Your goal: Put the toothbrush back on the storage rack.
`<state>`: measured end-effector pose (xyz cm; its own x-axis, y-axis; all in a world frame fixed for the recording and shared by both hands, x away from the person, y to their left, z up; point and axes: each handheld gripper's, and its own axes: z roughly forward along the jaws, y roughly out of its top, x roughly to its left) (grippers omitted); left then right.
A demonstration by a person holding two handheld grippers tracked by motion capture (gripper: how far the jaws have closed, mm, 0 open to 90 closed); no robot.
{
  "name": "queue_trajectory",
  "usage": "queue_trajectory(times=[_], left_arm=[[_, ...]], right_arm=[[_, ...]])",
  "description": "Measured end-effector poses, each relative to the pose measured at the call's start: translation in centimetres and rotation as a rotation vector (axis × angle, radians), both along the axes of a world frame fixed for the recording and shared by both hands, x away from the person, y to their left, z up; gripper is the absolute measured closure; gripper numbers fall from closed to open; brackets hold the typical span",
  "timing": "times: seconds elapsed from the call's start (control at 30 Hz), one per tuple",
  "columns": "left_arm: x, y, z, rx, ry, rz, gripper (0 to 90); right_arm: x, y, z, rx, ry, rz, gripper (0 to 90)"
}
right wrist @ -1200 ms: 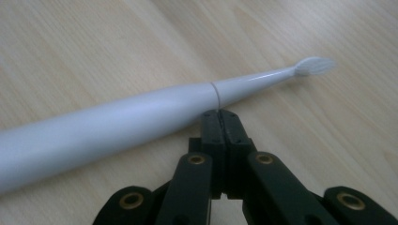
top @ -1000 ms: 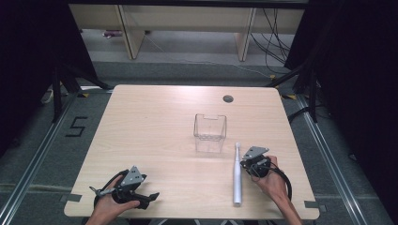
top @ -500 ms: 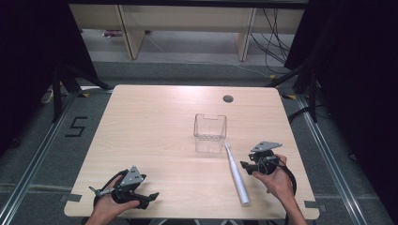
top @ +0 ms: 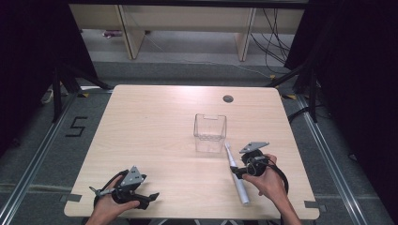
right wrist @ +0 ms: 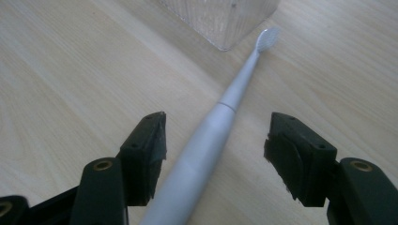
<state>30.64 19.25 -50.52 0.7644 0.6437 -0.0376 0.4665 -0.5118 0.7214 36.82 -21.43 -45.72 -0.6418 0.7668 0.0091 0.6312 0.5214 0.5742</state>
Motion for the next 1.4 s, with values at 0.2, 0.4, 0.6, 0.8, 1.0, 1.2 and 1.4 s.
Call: queue_trajectory(times=[0.2,0.4,0.6,0.8,1.0,1.2,1.4], left_arm=[[0.0,0.0,0.0,0.013,-0.002,-0.005,17.7],[0.0,0.0,0.0,0.011,-0.002,-0.007,17.8],[0.0,0.0,0.0,0.004,0.000,-0.007,17.7],[0.0,0.0,0.0,0.011,-0.001,-0.009,17.7],[0.1,0.0,0.0,0.011,-0.002,-0.010,17.7],[0.0,0.0,0.0,0.002,0.002,-0.010,17.7],[0.0,0.0,0.0,0.011,-0.002,-0.011,17.7]], right_arm=[[-0.1,0.7,-0.1,-0.034,0.032,0.021,35.4],[-0.1,1.3,-0.5,-0.056,0.050,0.030,35.5],[-0.2,1.5,-0.8,-0.071,0.085,0.034,37.2],[-0.1,1.7,-1.2,-0.094,0.102,0.035,37.5],[0.1,1.5,-1.6,-0.124,0.097,0.050,39.2],[0.5,1.3,-1.9,-0.140,0.114,0.056,41.7],[0.8,1.3,-2.1,-0.148,0.139,0.039,44.8]])
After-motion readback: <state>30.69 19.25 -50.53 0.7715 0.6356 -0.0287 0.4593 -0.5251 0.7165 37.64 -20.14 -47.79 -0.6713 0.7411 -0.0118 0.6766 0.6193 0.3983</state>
